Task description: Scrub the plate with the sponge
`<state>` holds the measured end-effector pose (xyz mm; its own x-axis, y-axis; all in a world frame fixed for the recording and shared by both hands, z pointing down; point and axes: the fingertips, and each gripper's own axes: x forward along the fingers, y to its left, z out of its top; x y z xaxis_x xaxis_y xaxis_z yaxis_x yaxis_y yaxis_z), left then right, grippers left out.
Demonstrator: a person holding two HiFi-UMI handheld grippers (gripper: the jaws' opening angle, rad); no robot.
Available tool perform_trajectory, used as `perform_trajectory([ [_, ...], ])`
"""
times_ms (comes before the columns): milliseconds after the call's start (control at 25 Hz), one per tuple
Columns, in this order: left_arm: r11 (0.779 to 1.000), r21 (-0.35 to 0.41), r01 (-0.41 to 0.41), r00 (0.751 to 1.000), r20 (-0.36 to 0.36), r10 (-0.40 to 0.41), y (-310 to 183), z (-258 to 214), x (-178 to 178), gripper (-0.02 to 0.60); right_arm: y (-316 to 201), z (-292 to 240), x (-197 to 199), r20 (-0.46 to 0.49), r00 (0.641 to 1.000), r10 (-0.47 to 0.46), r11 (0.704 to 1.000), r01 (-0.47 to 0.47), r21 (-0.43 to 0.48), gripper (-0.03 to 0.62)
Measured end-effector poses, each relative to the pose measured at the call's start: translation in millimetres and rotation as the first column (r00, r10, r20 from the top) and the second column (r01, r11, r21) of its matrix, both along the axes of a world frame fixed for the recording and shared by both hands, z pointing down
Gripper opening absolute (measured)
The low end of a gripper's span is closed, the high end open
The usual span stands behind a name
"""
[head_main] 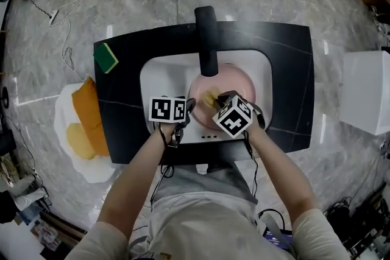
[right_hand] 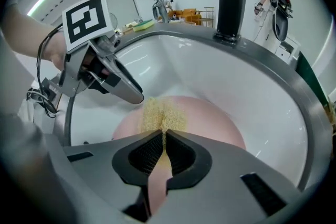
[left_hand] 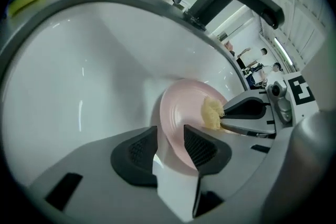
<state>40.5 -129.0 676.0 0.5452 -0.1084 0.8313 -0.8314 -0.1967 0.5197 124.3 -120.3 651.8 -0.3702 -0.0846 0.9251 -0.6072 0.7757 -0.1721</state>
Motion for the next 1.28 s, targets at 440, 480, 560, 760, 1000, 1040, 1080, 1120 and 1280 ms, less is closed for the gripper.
perform_trajectory([
  [440,0.99,-0.14,0.02,0.999,-0.045,-0.027,12,46,9,0.132,2,39,-11,-0.049,0.996,-0.073,0.996,0.07,-0.057,0.044],
  [480,0.99,-0.14,0.02,0.999,-0.038,-0.025,10,49,9,0.125,1,43,-13,-0.053,0.996,-0.075,0.996,0.072,-0.061,0.044],
  [560,0.99,-0.137,0.015,0.999,-0.027,-0.019,8,52,10,0.092,-2,49,-18,-0.055,0.994,-0.089,0.994,0.086,-0.068,0.044],
  [760,0.991,-0.134,-0.005,0.999,-0.039,0.0,7,50,12,0.063,-13,57,-26,-0.054,0.994,-0.097,0.994,0.093,-0.062,0.044],
  [1000,0.992,-0.125,-0.018,0.999,-0.048,0.012,7,51,12,0.061,-49,73,-21,-0.075,0.997,0.03,0.999,-0.032,-0.025,0.044],
  [1040,0.992,-0.125,-0.012,0.999,-0.052,0.006,6,51,11,0.06,-51,76,-14,-0.099,0.993,0.056,0.997,-0.061,-0.042,0.044],
  [1080,0.993,-0.121,-0.009,0.999,-0.05,0.003,5,52,11,0.06,-52,78,-7,-0.127,0.989,0.069,0.996,-0.077,-0.052,0.044],
  [1120,0.993,-0.116,-0.007,0.999,-0.045,0.002,4,52,10,0.06,-55,79,-1,-0.149,0.987,0.067,0.996,-0.075,-0.047,0.044],
  [1280,0.995,-0.097,-0.018,1.0,-0.021,0.016,4,51,7,0.06,-74,72,13,-0.189,0.982,0.022,0.999,-0.015,0.037,0.044],
])
